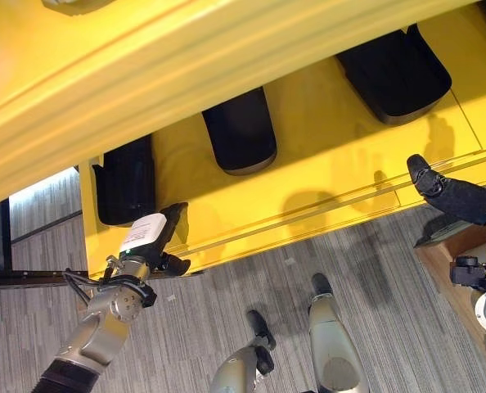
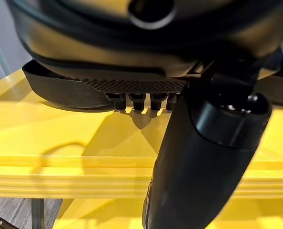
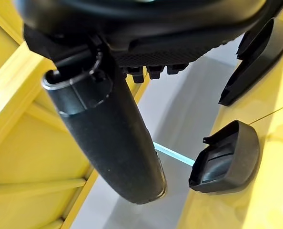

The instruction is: Move parts from the plastic box to the shelf.

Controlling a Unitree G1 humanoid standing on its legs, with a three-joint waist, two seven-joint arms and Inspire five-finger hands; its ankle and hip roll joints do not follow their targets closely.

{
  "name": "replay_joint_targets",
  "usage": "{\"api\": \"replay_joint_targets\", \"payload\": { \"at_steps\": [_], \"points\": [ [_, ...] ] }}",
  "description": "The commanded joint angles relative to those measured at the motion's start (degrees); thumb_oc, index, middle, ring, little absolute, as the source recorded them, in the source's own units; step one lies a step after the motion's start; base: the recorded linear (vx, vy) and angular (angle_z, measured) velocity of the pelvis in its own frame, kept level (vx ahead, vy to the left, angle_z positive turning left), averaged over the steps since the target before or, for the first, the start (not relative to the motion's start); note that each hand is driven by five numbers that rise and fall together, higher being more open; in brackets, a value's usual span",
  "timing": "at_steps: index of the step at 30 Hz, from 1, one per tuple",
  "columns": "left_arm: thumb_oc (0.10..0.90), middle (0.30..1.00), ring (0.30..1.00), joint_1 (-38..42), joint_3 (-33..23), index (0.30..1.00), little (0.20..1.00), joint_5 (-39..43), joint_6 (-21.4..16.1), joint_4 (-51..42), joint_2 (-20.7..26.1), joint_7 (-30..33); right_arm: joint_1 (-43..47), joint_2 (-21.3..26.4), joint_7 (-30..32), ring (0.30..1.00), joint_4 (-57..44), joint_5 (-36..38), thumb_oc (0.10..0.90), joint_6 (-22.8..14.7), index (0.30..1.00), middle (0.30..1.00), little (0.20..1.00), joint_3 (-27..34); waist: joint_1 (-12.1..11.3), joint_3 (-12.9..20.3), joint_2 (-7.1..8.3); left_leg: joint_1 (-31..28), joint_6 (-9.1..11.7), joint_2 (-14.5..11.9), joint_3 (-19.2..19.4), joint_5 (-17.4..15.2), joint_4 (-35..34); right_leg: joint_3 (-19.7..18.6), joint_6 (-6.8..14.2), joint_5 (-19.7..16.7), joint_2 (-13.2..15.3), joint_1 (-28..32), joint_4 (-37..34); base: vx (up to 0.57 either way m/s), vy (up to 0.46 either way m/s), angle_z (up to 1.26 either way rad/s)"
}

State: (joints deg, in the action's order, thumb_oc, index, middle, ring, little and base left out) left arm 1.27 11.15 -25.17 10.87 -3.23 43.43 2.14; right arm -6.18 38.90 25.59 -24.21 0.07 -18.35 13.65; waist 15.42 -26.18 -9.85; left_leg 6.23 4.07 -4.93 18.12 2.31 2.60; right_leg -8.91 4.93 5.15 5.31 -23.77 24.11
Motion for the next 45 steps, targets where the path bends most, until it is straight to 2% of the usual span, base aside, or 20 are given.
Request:
{"api": "replay_joint_targets", "payload": {
  "at_steps": [1, 2, 5, 7, 9, 14, 16, 19, 21, 22, 25, 28, 31, 32, 36, 41, 45],
  "points": [
    [0.9, 1.0, 1.0, -2.69, -3.56, 1.0, 1.0, -3.08, -1.81, -1.44, 3.04, -5.0, 4.24, -0.23, 2.26, 1.0, -7.03, -1.18, 0.9, -3.86, 1.0, 1.0, 1.0, 4.06, 0.55, 0.14, 2.99, 1.1, -2.29, -0.76, -1.5, -10.05, 11.43, 3.98, -0.69, 1.53, 1.83, 3.8, -3.1, 0.0, 0.0, 0.0],
    [0.9, 1.0, 1.0, -2.88, -3.6, 1.0, 1.0, -3.54, -2.01, -2.56, 3.0, -5.82, 4.11, -0.21, 2.37, 1.0, -7.19, -1.31, 0.9, -3.71, 1.0, 1.0, 1.0, 4.11, 0.47, 0.08, 2.93, 1.15, -2.32, -0.69, -1.56, -10.1, 11.49, 4.0, -0.66, 1.55, 1.86, 3.83, -3.12, 0.0, 0.0, 0.0],
    [0.9, 1.0, 1.0, -3.6, -3.57, 1.0, 1.0, -2.47, -6.74, -5.67, 3.19, -8.72, 3.67, -0.36, 2.93, 1.0, -7.48, -1.36, 0.9, -3.47, 1.0, 1.0, 1.0, 4.38, 0.45, -0.07, 2.87, 1.28, -2.37, -0.66, -1.54, -10.29, 11.73, 4.04, -0.6, 1.46, 1.92, 3.85, -3.16, 0.0, 0.0, 0.0],
    [0.9, 1.0, 1.0, -3.94, -3.47, 1.0, 1.0, -2.05, -7.99, -7.81, 3.03, -9.0, 3.0, -0.39, 3.43, 1.0, -7.71, -1.03, 0.9, -3.68, 1.0, 1.0, 1.0, 4.44, 0.49, -0.14, 2.96, 1.32, -2.43, -0.68, -1.56, -10.36, 11.74, 4.04, -0.52, 1.41, 1.9, 3.87, -3.19, 0.0, 0.0, 0.0],
    [0.9, 1.0, 1.0, -3.4, -2.76, 1.0, 1.0, -1.26, -11.74, -11.27, 2.57, -9.74, 2.24, -0.59, 4.05, 1.0, -7.79, -0.96, 0.9, -4.07, 1.0, 1.0, 1.0, 4.29, 0.59, -0.25, 3.25, 1.41, -2.56, -0.76, -1.54, -10.47, 11.91, 4.09, -0.48, 1.33, 1.91, 3.95, -3.2, 0.0, 0.0, 0.0],
    [0.9, 1.0, 1.0, 2.8, 2.65, 1.0, 1.0, -3.39, -13.73, -16.45, -0.01, -10.79, 2.29, -1.51, 6.11, 1.0, -7.67, -2.19, 0.9, -5.14, 1.0, 1.0, 1.0, 1.78, 1.41, -0.45, 4.33, 1.41, -2.88, -1.04, -1.38, -10.82, 12.0, 4.03, -0.23, 1.15, 1.72, 3.84, -3.14, -0.01, -0.039, 0.01],
    [0.9, 1.0, 1.0, 6.56, 5.97, 1.0, 1.0, -3.68, -12.61, -17.55, -1.31, -12.92, 2.81, -1.83, 6.47, 1.0, -7.34, -2.57, 0.9, -5.51, 1.0, 1.0, 1.0, 0.5, 2.06, -0.45, 4.83, 1.36, -2.98, -1.2, -1.2, -10.89, 11.98, 3.83, -0.19, 0.94, 1.53, 3.76, -3.18, 0.0, -0.01, 0.02],
    [0.9, 1.0, 1.0, 13.03, 11.73, 1.0, 1.0, -4.55, -6.85, -18.33, -4.29, -16.89, 4.56, -2.31, 6.94, 1.0, -6.64, -3.35, 0.9, -5.72, 1.0, 1.0, 1.0, -1.95, 3.06, -0.54, 5.51, 1.38, -3.1, -1.51, -0.86, -11.15, 12.28, 3.36, -0.12, 0.85, 1.09, 3.62, -2.87, 0.01, -0.014, 0.03],
    [0.9, 1.0, 1.0, 15.07, 13.3, 1.0, 1.0, -5.36, -3.39, -17.86, -4.77, -18.87, 5.39, -2.25, 6.64, 1.0, -6.22, -3.04, 0.9, -5.71, 1.0, 1.0, 1.0, -2.57, 3.6, -0.46, 5.79, 1.29, -3.02, -1.68, -0.6, -11.23, 12.32, 3.23, 0.0, 0.76, 0.93, 3.42, -2.77, 0.0, 0.0, 0.0],
    [0.9, 1.0, 1.0, 15.27, 13.44, 1.0, 1.0, -5.39, -3.08, -17.79, -4.8, -19.01, 5.45, -2.26, 6.61, 1.0, -6.16, -3.03, 0.9, -5.72, 1.0, 1.0, 1.0, -2.55, 3.58, -0.49, 5.79, 1.28, -3.01, -1.69, -0.58, -11.24, 12.32, 3.23, 0.01, 0.76, 0.93, 3.39, -2.74, 0.0, 0.0, 0.0],
    [0.9, 1.0, 1.0, 15.38, 14.13, 1.0, 1.0, -6.22, 2.95, -15.41, -3.33, -18.85, 5.08, -1.47, 5.74, 1.0, -6.27, -2.07, 0.9, -6.18, 1.0, 1.0, 1.0, -2.22, 4.38, -0.43, 5.6, 0.62, -2.78, -1.81, -0.02, -11.23, 11.95, 2.68, -0.02, 0.8, 0.72, 3.38, -2.91, 0.02, 0.019, -0.02],
    [0.9, 1.0, 1.0, 13.61, 12.98, 1.0, 1.0, -5.99, 5.75, -13.85, -1.91, -17.42, 4.14, -1.33, 5.12, 1.0, -6.4, -1.82, 0.9, -6.96, 1.0, 1.0, 1.0, -1.48, 4.44, -0.56, 5.06, 0.24, -2.72, -1.74, 0.15, -11.12, 11.81, 2.38, -0.08, 0.92, 0.81, 3.6, -2.97, 0.03, 0.054, -0.01],
    [0.9, 1.0, 1.0, 11.83, 11.59, 1.0, 1.0, -5.83, 6.3, -13.43, -0.95, -17.18, 3.57, -1.4, 4.97, 1.0, -6.56, -1.86, 0.9, -7.18, 1.0, 1.0, 1.0, -1.03, 4.24, -0.55, 4.71, 0.16, -2.75, -1.56, 0.05, -11.09, 11.75, 2.34, -0.12, 0.99, 0.91, 3.73, -3.02, 0.01, 0.028, -0.03],
    [0.9, 1.0, 1.0, 8.76, 9.39, 1.0, 1.0, -6.54, 5.59, -12.91, 0.29, -18.25, 3.11, -1.6, 4.96, 1.0, -6.57, -2.34, 0.9, -7.17, 1.0, 1.0, 1.0, -0.2, 3.5, -0.69, 4.11, 0.33, -2.81, -1.3, -0.41, -11.03, 11.84, 2.57, -0.19, 1.18, 1.08, 3.79, -2.83, 0.0, 0.017, -0.03],
    [0.9, 1.0, 1.0, 5.1, 6.84, 1.0, 1.0, -6.93, 3.96, -12.89, 0.94, -19.71, 2.37, -1.89, 5.18, 1.0, -6.82, -2.64, 0.9, -7.0, 1.0, 1.0, 1.0, 0.51, 2.68, -0.77, 3.77, 0.6, -2.93, -1.11, -1.03, -11.03, 11.95, 3.04, -0.29, 1.45, 1.28, 3.92, -2.62, 0.0, 0.0, 0.0],
    [0.9, 1.0, 1.0, 1.34, 4.85, 1.0, 1.0, -8.94, 3.17, -12.95, 1.44, -24.91, 1.82, -1.82, 5.57, 1.0, -7.18, -2.73, 0.9, -6.7, 1.0, 1.0, 1.0, 1.35, 1.82, -0.8, 3.39, 1.26, -3.05, -0.82, -1.6, -10.67, 12.16, 3.44, -0.55, 1.31, 1.29, 3.63, -2.42, -0.01, -0.002, 0.0],
    [0.9, 1.0, 1.0, -0.91, 4.73, 1.0, 1.0, -10.12, 5.89, -11.79, 0.89, -25.32, 1.97, -1.53, 5.65, 1.0, -7.27, -2.65, 0.9, -6.1, 1.0, 1.0, 1.0, 1.55, 1.49, -0.83, 3.08, 1.27, -3.12, -0.6, -1.96, -11.07, 12.41, 3.69, -0.58, 2.01, 1.4, 3.73, -1.97, 0.0, 0.0, 0.0]
  ]
}}
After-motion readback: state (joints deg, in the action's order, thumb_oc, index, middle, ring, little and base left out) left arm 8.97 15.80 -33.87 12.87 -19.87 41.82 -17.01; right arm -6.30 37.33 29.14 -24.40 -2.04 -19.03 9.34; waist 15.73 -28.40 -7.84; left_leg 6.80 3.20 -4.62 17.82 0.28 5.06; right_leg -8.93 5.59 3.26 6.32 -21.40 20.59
